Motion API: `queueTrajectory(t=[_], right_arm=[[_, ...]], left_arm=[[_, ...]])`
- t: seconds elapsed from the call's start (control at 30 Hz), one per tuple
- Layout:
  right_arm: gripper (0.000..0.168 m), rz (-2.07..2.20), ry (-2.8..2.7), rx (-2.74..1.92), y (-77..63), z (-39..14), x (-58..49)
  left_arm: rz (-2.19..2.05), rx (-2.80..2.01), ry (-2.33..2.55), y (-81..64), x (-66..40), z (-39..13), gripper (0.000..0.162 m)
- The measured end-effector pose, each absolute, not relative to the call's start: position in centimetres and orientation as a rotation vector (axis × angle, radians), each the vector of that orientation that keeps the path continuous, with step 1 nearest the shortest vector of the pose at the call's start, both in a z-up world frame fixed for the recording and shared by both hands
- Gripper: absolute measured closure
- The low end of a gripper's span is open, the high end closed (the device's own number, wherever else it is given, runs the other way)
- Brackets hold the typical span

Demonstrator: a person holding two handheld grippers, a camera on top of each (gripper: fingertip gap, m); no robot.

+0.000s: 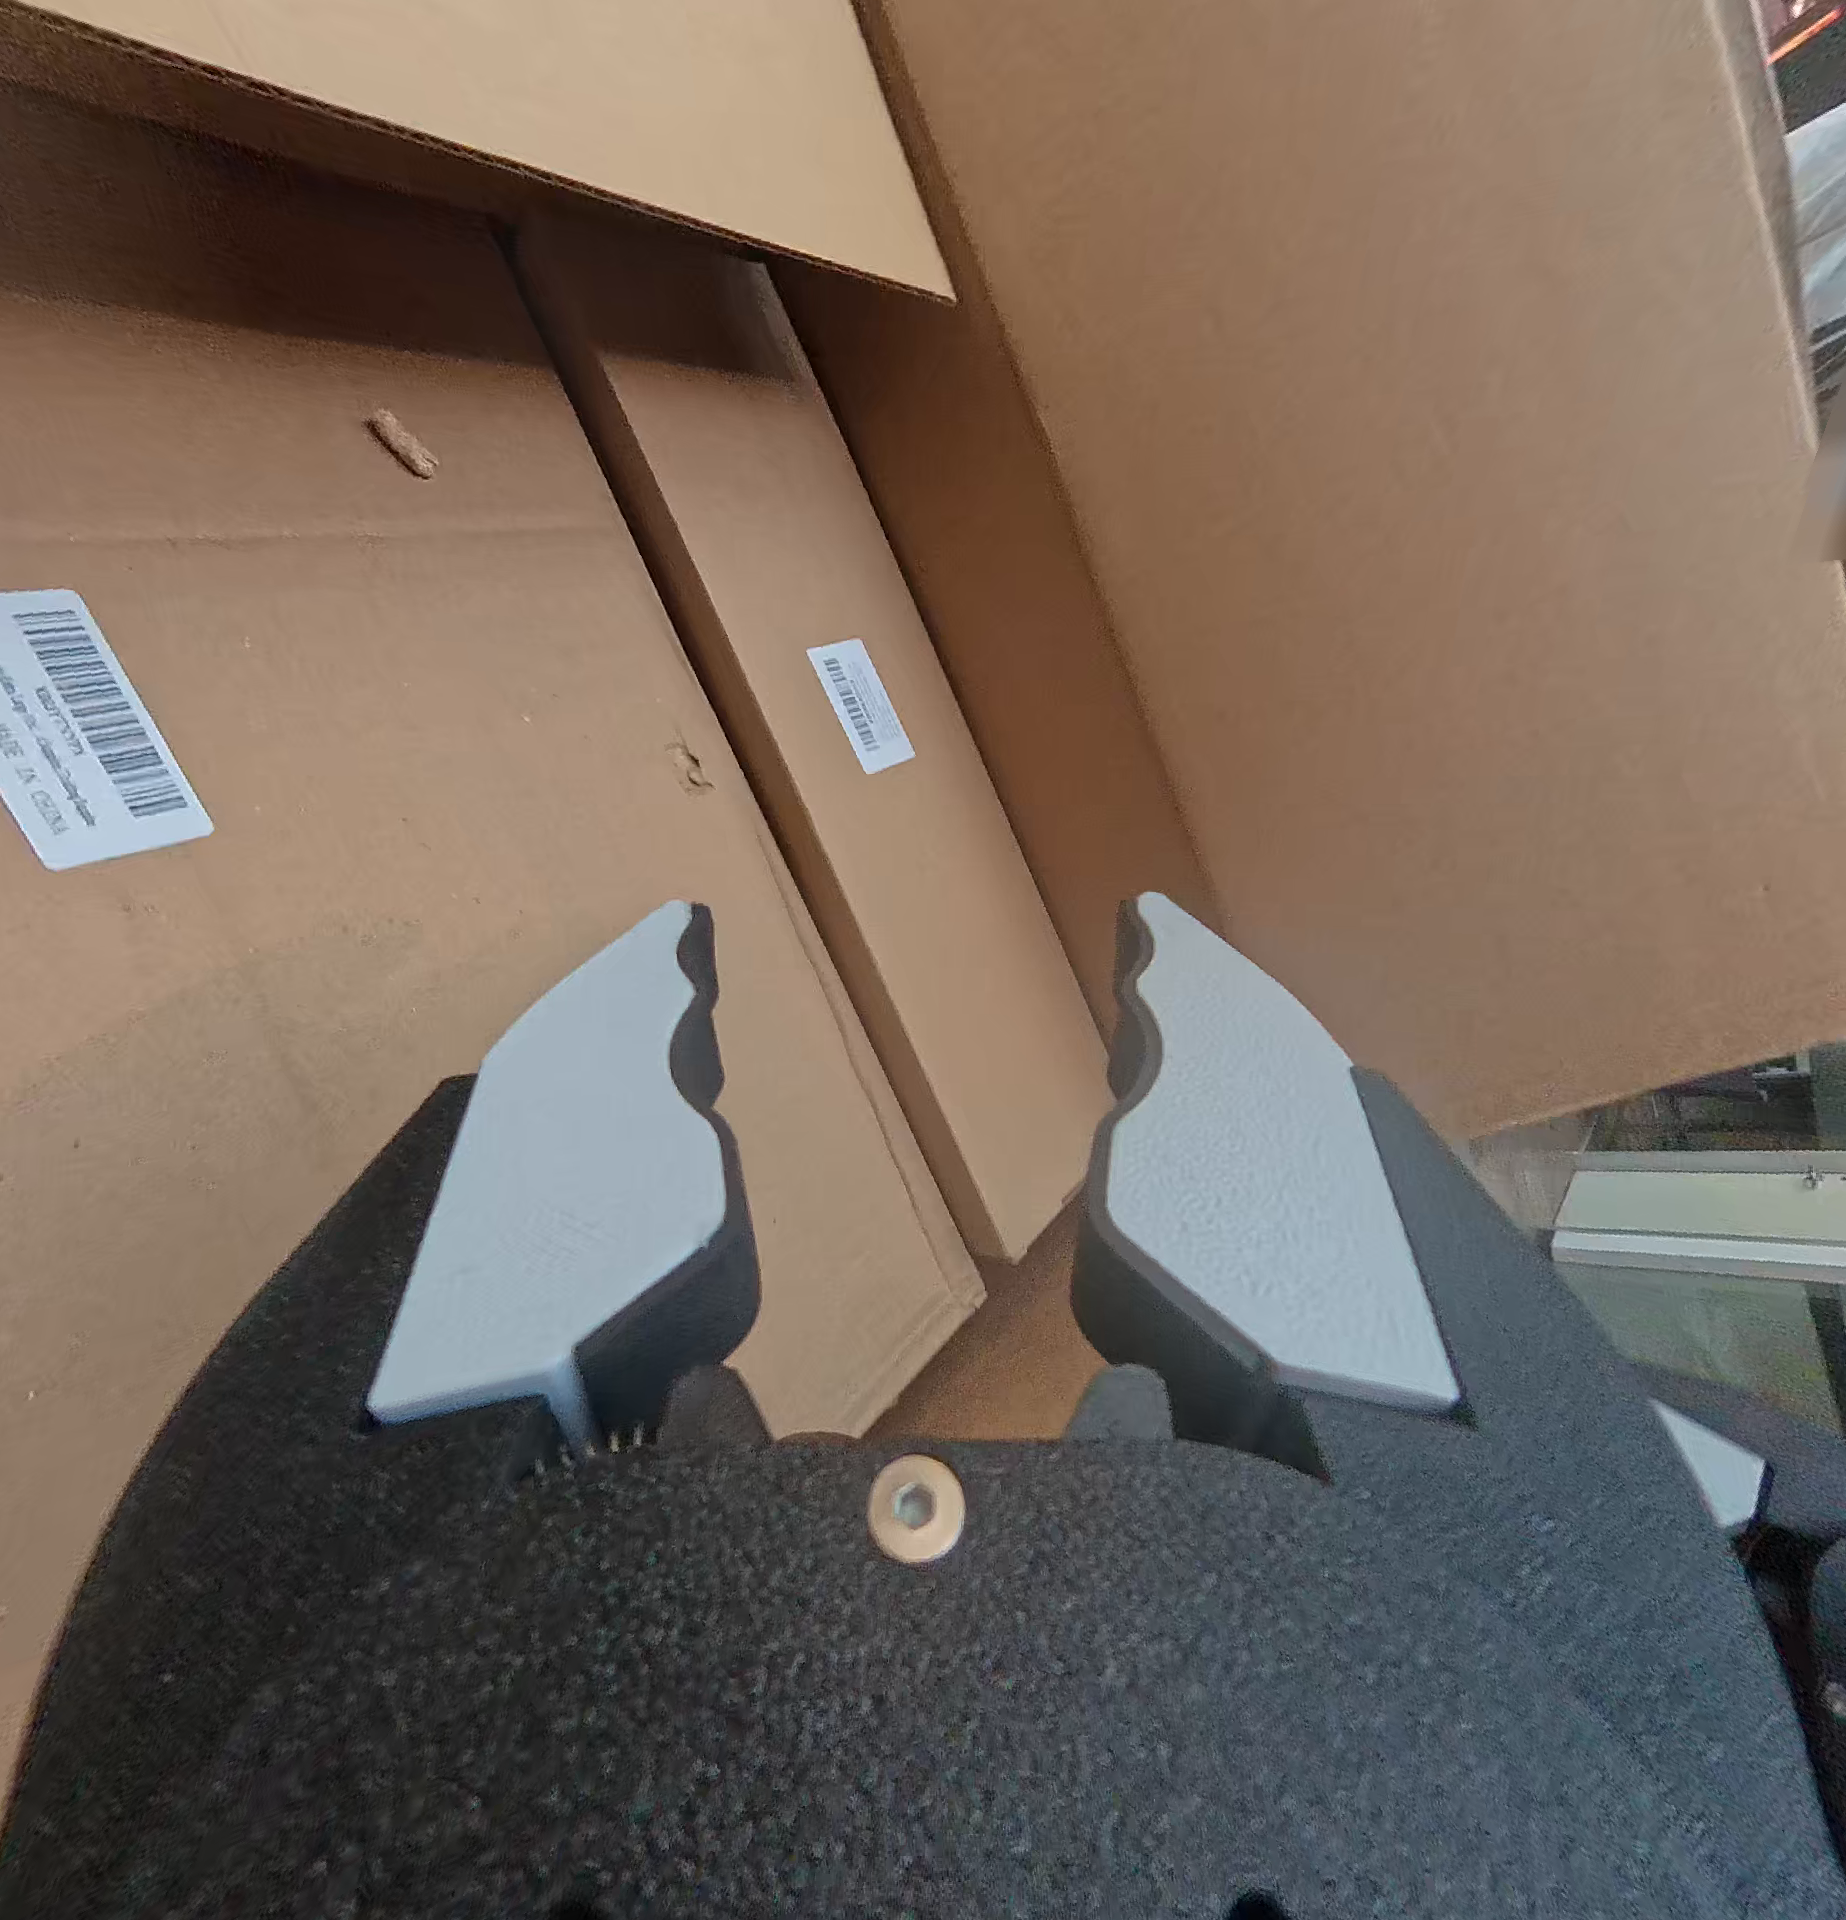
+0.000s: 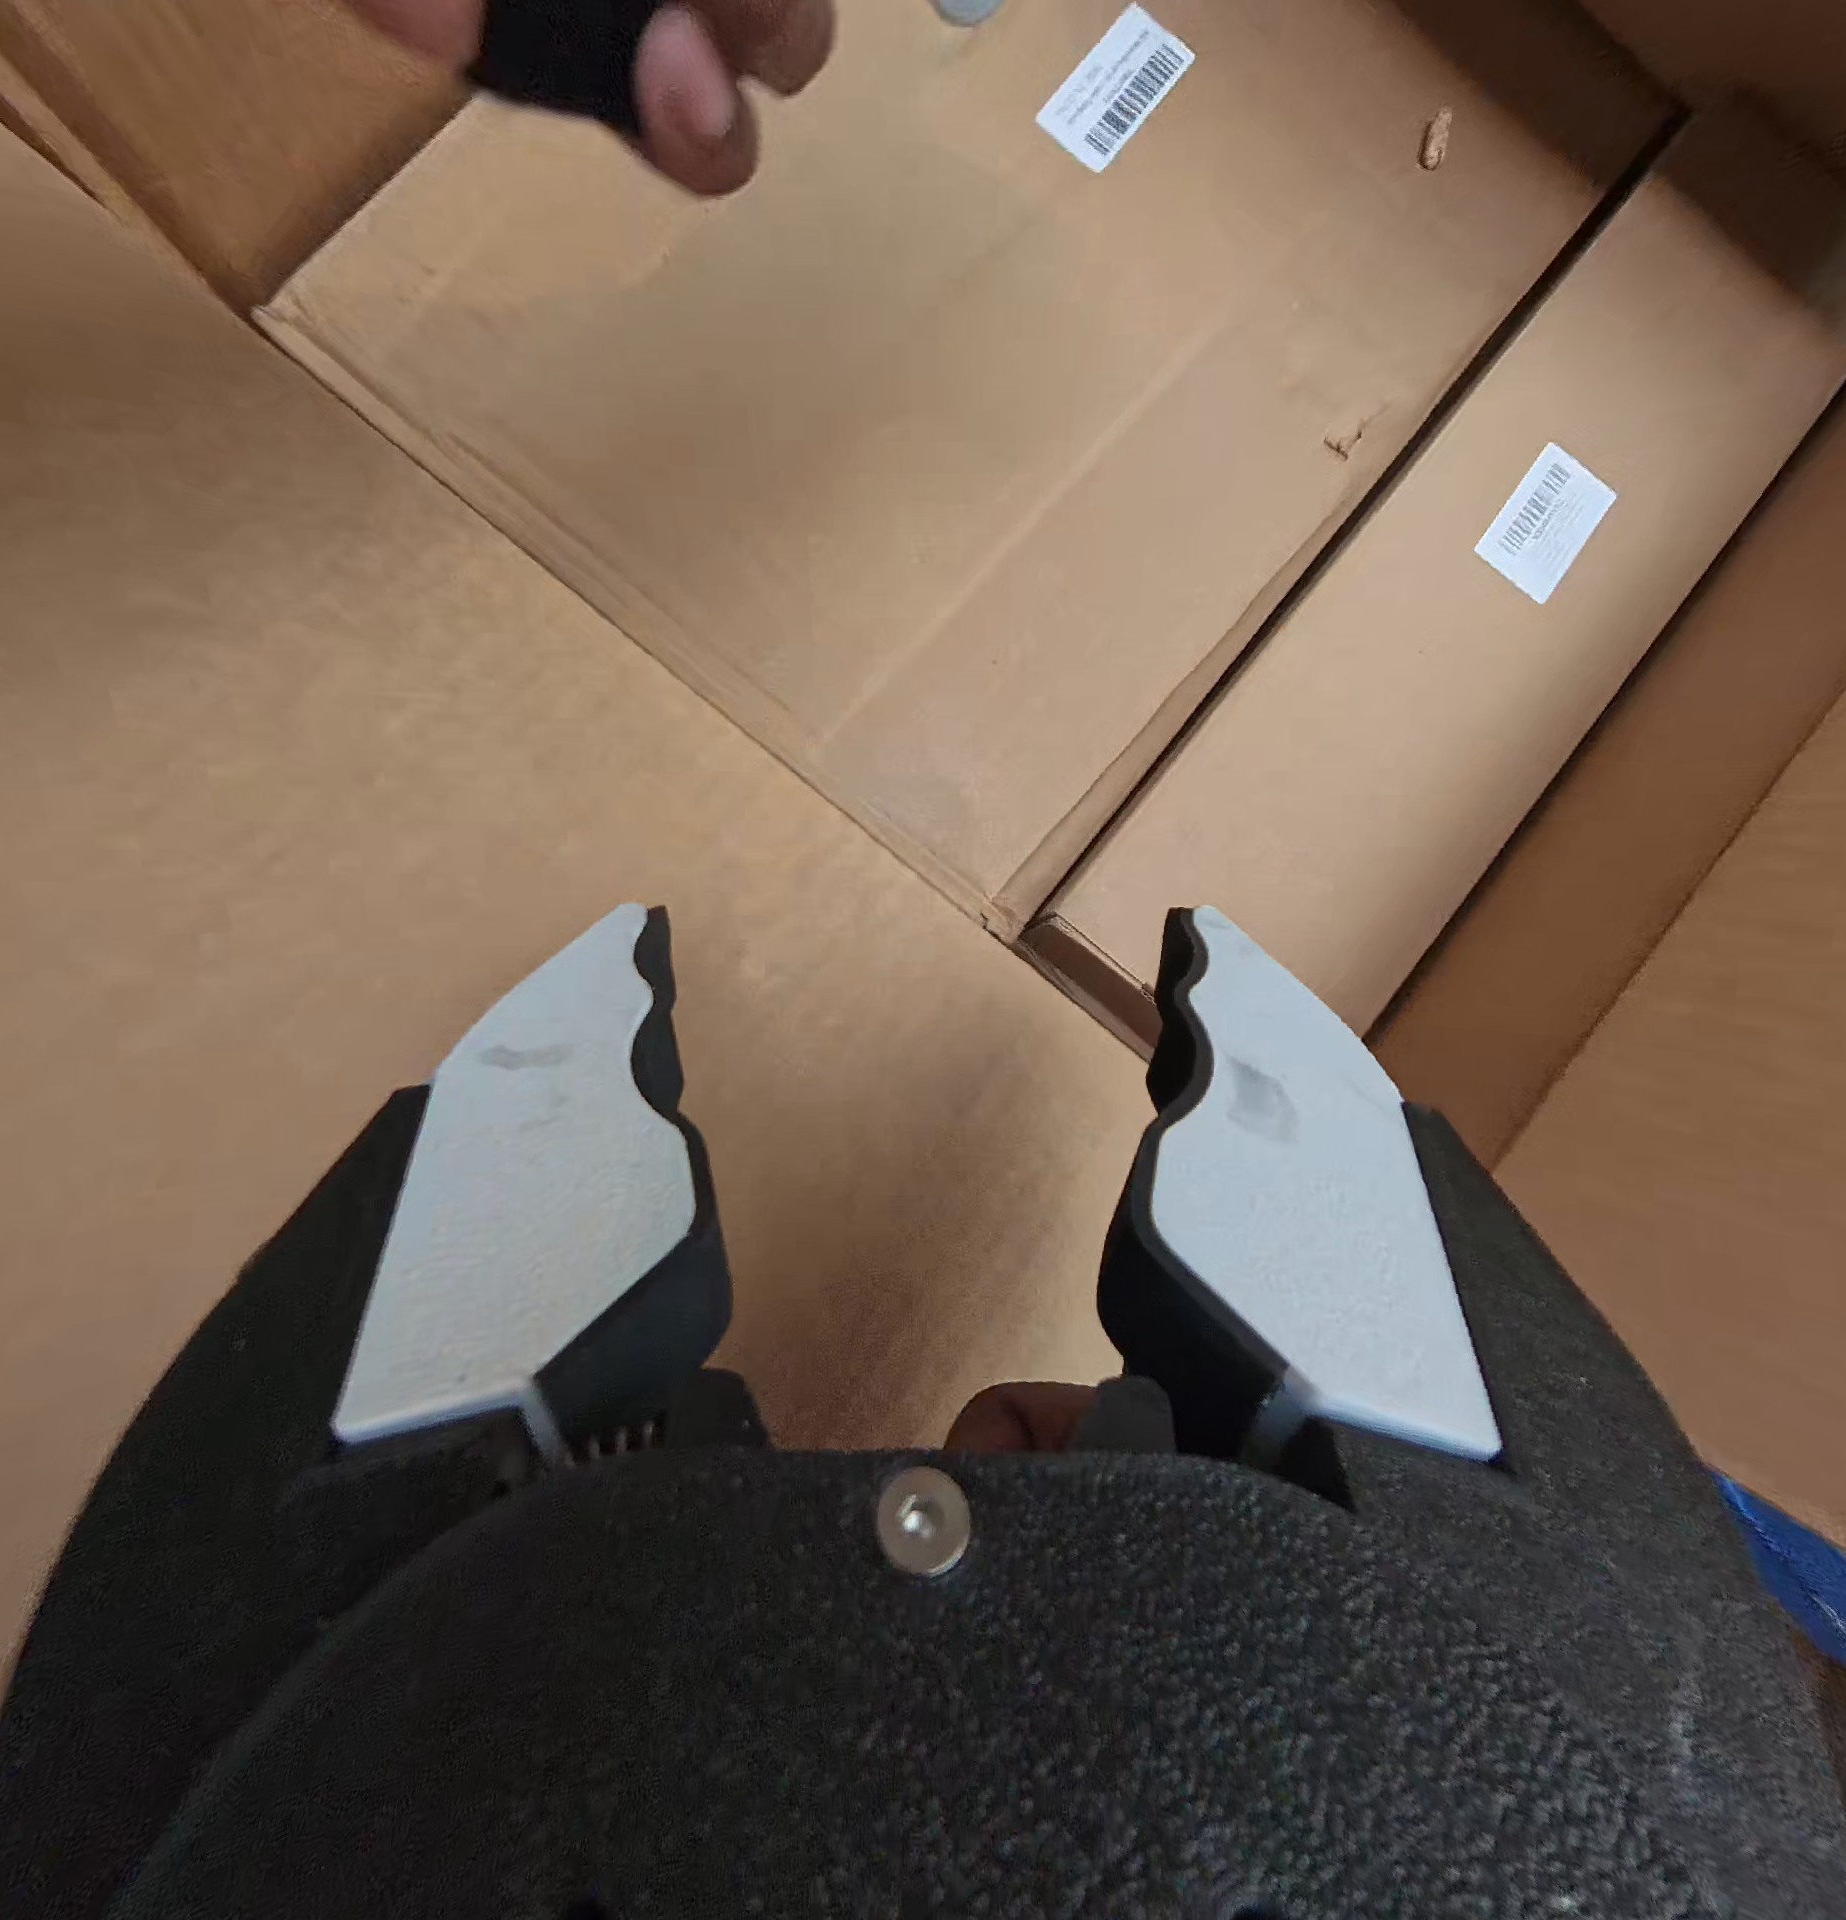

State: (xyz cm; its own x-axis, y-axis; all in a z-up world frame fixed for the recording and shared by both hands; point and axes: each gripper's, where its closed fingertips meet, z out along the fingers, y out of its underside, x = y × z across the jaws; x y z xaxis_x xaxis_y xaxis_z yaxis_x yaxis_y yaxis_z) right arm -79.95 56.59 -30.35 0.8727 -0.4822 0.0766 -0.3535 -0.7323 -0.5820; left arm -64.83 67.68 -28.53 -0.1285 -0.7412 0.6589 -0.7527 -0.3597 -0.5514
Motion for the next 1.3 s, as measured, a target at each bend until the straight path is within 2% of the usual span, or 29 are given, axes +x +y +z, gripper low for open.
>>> queueTrajectory(t=[0.07, 0.2, 0.33, 0.43, 0.57, 0.7, 0.83, 1.1, 1.3], right_arm=[[0.082, -0.362, 0.585, -2.395, 56.5, -31.7, -80.0], [0.073, -0.407, 0.579, -2.208, 55.7, -33.1, -79.9], [0.078, -0.455, 0.471, -2.150, 55.5, -33.4, -79.9], [0.079, -0.445, 0.419, -2.160, 55.6, -33.4, -80.1], [0.081, -0.419, 0.369, -2.181, 55.4, -33.4, -80.5], [0.081, -0.412, 0.353, -2.183, 55.5, -33.4, -80.3], [0.083, -0.422, 0.350, -2.179, 55.5, -33.4, -80.2], [0.081, -0.425, 0.377, -2.210, 55.5, -33.9, -80.2], [0.079, -0.406, 0.437, -2.244, 55.4, -34.1, -80.1]], left_arm=[[1.516, 2.089, -1.670, 68.2, -61.7, -29.9, 0.088], [1.505, 2.148, -1.506, 69.5, -54.9, -32.5, 0.088], [1.466, 2.172, -1.542, 70.2, -49.9, -34.4, 0.088], [1.603, 2.154, -1.588, 70.9, -46.9, -31.8, 0.096], [1.943, 2.146, -1.798, 72.6, -43.5, -22.8, 0.103], [1.760, 2.135, -2.124, 73.5, -39.1, -20.1, 0.096], [1.575, 2.141, -2.157, 74.9, -34.1, -21.3, 0.092], [1.318, 2.127, -2.340, 78.9, -26.2, -24.1, 0.100], [1.168, 2.115, -2.400, 80.2, -23.2, -28.0, 0.092]])
